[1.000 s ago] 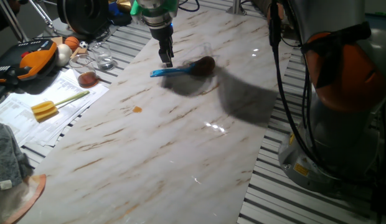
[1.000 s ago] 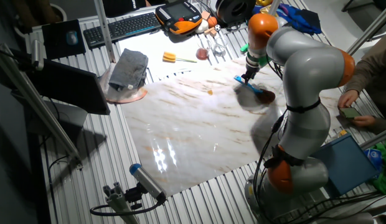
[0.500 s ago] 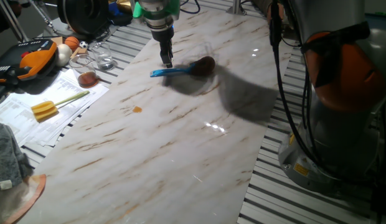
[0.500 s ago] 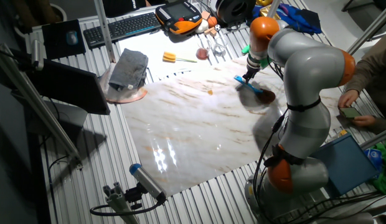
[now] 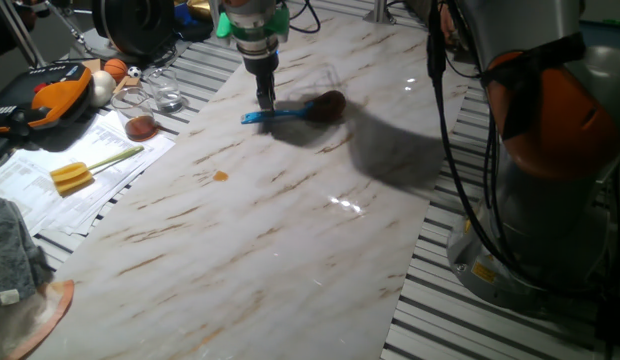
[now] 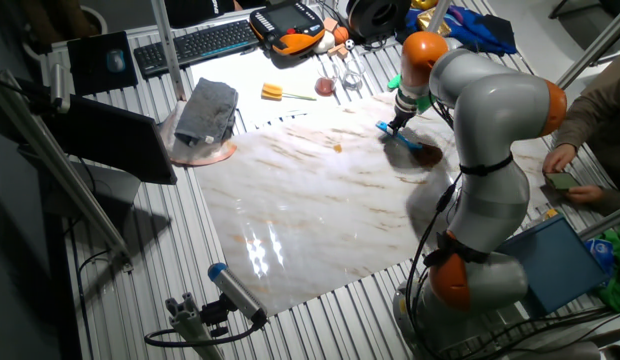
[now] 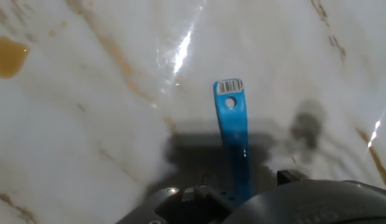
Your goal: Scrub the table with a brush
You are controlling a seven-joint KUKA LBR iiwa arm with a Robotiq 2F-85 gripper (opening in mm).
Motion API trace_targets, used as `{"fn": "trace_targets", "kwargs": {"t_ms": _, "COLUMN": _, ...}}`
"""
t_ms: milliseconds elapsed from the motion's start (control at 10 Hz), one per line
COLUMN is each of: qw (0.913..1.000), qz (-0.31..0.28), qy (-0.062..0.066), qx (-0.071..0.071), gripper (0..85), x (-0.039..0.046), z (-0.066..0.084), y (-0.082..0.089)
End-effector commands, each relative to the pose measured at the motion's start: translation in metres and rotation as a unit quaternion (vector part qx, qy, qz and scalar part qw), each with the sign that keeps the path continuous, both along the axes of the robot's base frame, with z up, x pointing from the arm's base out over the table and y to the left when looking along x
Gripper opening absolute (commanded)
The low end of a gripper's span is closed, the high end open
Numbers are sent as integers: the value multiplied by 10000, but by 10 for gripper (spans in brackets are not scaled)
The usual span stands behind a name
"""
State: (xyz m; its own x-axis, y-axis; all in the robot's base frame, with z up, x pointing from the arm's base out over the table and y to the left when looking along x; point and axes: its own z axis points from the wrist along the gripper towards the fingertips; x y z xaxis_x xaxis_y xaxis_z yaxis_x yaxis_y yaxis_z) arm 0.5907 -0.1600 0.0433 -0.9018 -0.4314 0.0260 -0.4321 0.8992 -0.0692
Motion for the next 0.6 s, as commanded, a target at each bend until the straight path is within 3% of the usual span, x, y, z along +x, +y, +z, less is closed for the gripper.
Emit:
{"fn": "trace_targets", "kwargs": {"t_ms": 0, "qw": 10000, "qz": -1, "qy": 14, "qx": -7, "gripper": 340, "x": -2, "z": -19, "y": -10}}
{"fn": "trace_targets", "kwargs": {"t_ms": 500, "qw": 9999, "qz": -1, "qy": 106, "qx": -23, "gripper": 340, "x": -34, "z": -95, "y": -98}}
